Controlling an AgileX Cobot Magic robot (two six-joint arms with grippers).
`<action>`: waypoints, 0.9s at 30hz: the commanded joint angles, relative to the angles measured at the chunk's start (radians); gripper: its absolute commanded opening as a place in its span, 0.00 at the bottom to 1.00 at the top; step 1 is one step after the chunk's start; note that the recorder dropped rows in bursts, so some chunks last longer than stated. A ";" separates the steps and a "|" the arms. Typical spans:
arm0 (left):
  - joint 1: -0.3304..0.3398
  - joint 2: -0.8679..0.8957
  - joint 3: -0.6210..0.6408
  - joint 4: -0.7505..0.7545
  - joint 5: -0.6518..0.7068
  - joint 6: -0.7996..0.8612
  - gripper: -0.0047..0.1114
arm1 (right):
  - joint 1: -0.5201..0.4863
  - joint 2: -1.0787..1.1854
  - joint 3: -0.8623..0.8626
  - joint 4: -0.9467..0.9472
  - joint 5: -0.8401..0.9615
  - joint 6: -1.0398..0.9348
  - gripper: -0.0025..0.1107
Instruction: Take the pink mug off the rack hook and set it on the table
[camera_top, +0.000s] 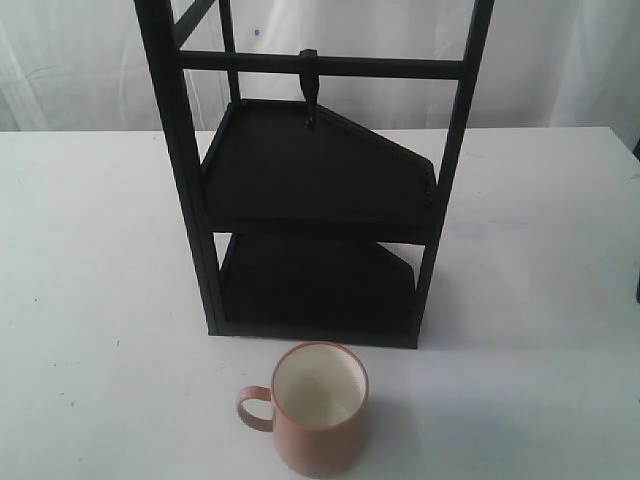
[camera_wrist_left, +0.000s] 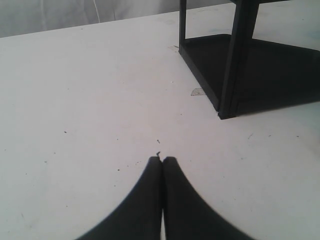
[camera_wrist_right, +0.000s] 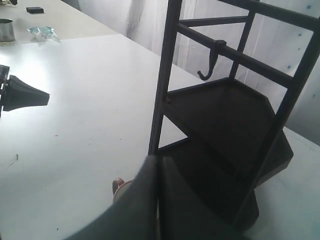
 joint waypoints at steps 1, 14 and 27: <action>0.001 -0.004 0.003 -0.001 0.001 0.000 0.04 | 0.003 -0.009 0.006 0.002 -0.006 0.007 0.02; 0.001 -0.004 0.003 -0.001 0.001 0.000 0.04 | -0.379 -0.063 0.185 0.209 -0.169 -0.081 0.02; 0.001 -0.004 0.003 -0.001 0.001 0.000 0.04 | -0.817 -0.259 0.525 0.407 -0.306 -0.289 0.02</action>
